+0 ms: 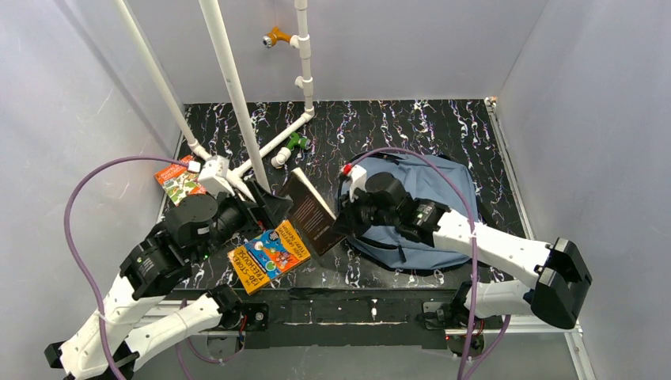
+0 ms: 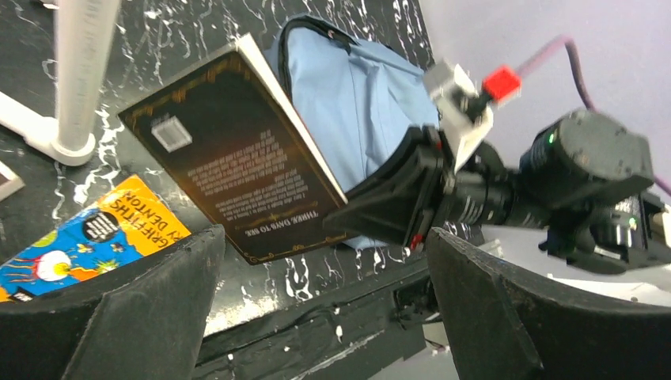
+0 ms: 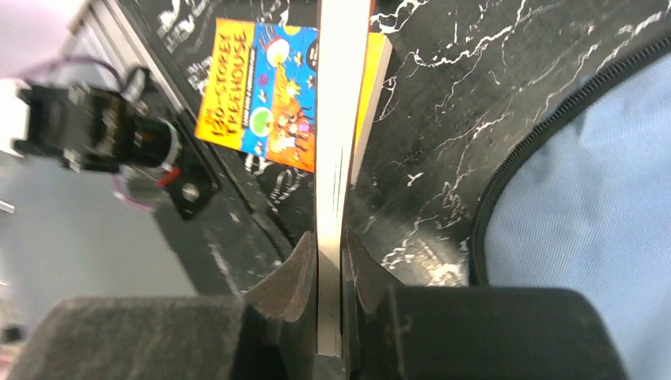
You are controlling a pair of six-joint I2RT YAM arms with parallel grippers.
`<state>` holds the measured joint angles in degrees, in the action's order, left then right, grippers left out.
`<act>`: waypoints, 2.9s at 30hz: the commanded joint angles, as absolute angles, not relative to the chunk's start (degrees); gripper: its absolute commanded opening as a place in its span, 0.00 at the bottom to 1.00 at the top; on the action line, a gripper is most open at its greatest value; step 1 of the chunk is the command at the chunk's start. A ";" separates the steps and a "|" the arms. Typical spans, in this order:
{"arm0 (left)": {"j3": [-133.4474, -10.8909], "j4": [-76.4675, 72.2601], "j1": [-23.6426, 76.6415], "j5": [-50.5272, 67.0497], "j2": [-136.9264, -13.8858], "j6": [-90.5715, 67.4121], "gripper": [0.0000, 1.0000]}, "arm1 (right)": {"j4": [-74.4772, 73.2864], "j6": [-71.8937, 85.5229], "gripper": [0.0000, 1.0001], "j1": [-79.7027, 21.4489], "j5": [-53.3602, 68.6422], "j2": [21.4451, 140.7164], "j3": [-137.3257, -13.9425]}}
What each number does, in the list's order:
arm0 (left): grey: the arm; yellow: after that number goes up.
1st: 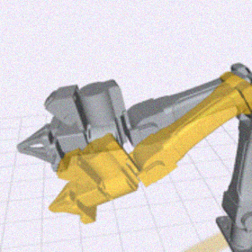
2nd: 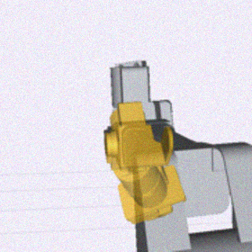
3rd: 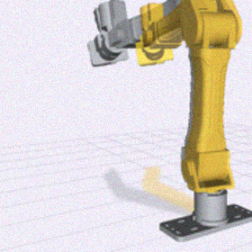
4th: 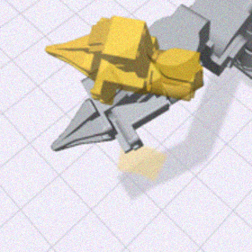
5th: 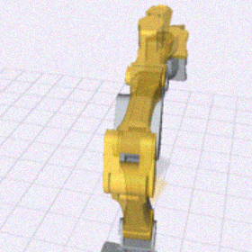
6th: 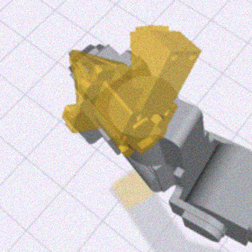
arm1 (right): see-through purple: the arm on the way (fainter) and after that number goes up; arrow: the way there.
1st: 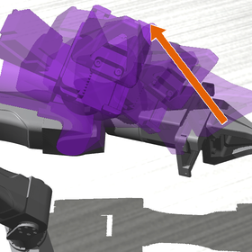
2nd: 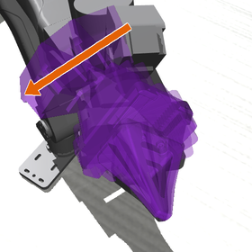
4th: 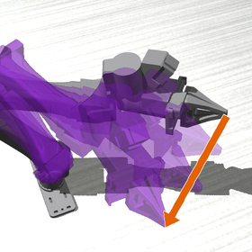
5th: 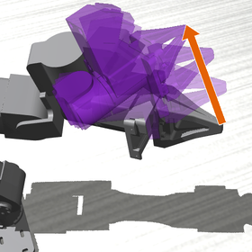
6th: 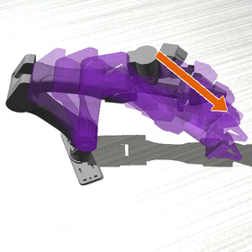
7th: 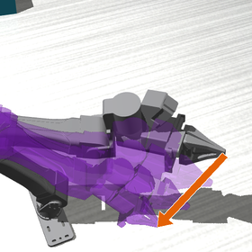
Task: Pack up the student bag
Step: Pick up the book from the center of the board, then place the book in the student bag.
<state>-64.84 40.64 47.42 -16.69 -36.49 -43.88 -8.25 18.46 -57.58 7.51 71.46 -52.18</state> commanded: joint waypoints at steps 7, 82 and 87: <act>-66.52 34.71 47.29 6.39 -51.53 -34.11 0.92 | -9.24 48.09 0.01 -45.76 20.68 67.27 -57.34; -77.33 56.69 71.37 -53.57 -44.22 -28.78 0.00 | -38.99 29.09 0.81 -73.21 -63.30 105.71 -77.46; -76.73 57.81 71.31 -55.55 -44.70 -28.20 0.00 | -35.29 28.07 0.63 -73.17 -62.75 103.52 -75.94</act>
